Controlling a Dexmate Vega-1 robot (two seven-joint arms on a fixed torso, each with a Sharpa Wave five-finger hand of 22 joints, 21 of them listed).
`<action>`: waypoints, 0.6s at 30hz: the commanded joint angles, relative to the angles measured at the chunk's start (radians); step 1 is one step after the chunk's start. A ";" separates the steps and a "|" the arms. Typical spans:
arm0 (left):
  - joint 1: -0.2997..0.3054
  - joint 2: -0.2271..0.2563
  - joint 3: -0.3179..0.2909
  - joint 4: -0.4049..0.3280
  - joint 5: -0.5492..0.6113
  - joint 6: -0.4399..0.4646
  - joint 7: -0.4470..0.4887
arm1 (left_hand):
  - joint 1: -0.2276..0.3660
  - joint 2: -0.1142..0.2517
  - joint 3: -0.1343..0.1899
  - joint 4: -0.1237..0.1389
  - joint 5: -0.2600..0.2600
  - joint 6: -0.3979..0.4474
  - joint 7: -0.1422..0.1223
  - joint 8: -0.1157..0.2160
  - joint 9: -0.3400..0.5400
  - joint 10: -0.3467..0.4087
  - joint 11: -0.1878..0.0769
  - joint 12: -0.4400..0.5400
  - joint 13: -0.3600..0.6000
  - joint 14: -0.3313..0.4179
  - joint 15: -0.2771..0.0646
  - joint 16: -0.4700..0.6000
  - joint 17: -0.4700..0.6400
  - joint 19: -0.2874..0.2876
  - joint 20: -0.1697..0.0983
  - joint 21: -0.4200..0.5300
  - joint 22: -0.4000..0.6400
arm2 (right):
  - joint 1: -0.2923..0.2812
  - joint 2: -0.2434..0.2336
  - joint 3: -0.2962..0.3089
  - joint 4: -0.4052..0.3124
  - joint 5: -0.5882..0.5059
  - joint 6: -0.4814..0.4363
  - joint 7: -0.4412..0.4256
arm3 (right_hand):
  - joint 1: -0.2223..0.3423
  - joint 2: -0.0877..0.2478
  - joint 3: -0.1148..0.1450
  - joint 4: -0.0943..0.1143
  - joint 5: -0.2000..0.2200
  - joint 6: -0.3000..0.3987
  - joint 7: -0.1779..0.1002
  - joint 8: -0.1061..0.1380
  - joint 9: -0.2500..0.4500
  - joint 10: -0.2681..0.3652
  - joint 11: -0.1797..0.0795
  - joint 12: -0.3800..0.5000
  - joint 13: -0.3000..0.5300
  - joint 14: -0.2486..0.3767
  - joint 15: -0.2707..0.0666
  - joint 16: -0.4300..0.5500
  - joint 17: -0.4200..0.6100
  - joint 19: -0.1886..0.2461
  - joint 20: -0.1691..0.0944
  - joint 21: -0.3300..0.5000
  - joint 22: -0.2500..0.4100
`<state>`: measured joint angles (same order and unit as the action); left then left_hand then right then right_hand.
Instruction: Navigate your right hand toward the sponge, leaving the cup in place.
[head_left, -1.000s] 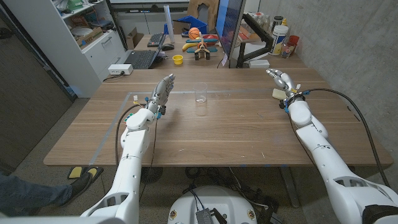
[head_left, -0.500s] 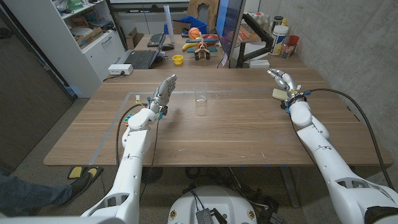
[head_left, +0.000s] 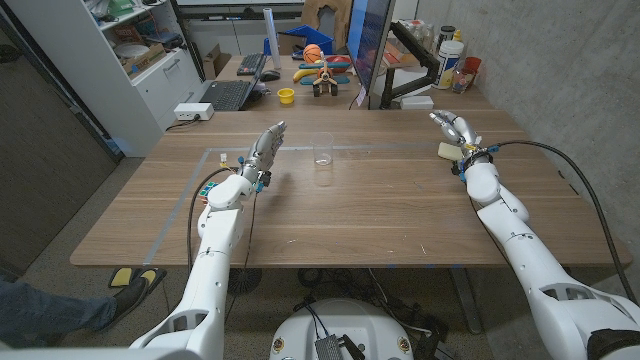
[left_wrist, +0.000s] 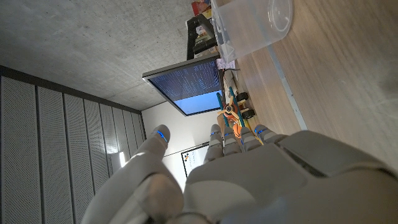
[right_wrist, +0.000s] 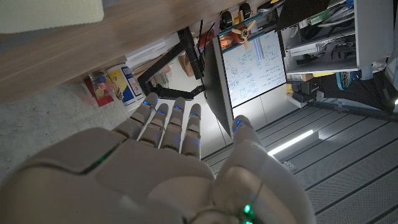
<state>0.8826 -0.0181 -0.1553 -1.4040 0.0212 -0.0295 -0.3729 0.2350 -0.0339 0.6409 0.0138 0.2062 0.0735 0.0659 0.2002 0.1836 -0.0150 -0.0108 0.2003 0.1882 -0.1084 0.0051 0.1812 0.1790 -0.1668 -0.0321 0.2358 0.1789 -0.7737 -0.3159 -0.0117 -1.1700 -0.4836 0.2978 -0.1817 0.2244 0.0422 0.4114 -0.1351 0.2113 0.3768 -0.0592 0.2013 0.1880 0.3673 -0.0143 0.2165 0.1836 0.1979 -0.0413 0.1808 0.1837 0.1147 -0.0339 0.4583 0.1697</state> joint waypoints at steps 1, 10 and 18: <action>-0.005 0.003 0.002 0.006 0.003 -0.005 0.000 | 0.010 0.004 -0.004 -0.001 -0.004 0.010 -0.002 0.005 0.005 0.005 -0.003 0.007 0.003 -0.004 -0.001 0.005 0.002 -0.032 -0.007 -0.006 0.004 | 0.015 -0.015 -0.030 0.004 -0.040 -0.033 -0.018 | 0.004 -0.004 0.005 -0.001 0.004 0.001 -0.004 -0.004 0.004 -0.007 -0.004 -0.001 0.004 -0.008 -0.024 0.001 0.003 -0.002 -0.049 -0.006 0.005; -0.006 0.006 0.003 0.001 0.006 0.003 0.000 | 0.010 0.004 -0.005 -0.001 -0.004 0.011 -0.003 0.005 0.005 0.005 -0.002 0.007 0.003 -0.005 -0.001 0.005 0.002 -0.032 -0.007 -0.007 0.004 | 0.019 -0.018 -0.038 0.006 -0.049 -0.060 -0.025 | 0.004 -0.004 0.006 0.000 0.005 0.000 -0.003 -0.004 0.004 -0.008 0.000 -0.002 0.004 -0.011 -0.023 0.002 0.003 -0.004 -0.048 -0.011 0.005; -0.013 0.008 0.003 0.007 0.005 0.001 -0.004 | 0.010 0.005 -0.006 -0.001 -0.004 0.013 -0.002 0.005 0.005 0.006 -0.001 0.007 0.003 -0.004 -0.002 0.005 0.002 -0.033 -0.004 -0.009 0.004 | 0.019 -0.027 -0.051 -0.006 -0.070 -0.086 -0.027 | 0.004 -0.004 0.006 0.000 0.006 -0.001 -0.004 -0.005 0.004 -0.010 -0.004 -0.002 0.004 -0.018 -0.024 0.001 0.003 -0.011 -0.045 -0.020 0.005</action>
<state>0.8765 -0.0138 -0.1530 -1.4008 0.0254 -0.0315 -0.3719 0.2350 -0.0339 0.6410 0.0138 0.2062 0.0771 0.0623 0.2002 0.1836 -0.0150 -0.0108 0.2003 0.1882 -0.1084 0.0051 0.1812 0.1790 -0.1668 -0.0321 0.2291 0.1789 -0.7573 -0.3312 -0.0426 -1.1646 -0.5289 0.2439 -0.2014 0.2244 0.0422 0.4115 -0.1351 0.2113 0.3768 -0.0591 0.2013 0.1880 0.3600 -0.0143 0.2165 0.1836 0.1817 -0.0394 0.1808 0.1837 0.1082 -0.0381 0.4424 0.1697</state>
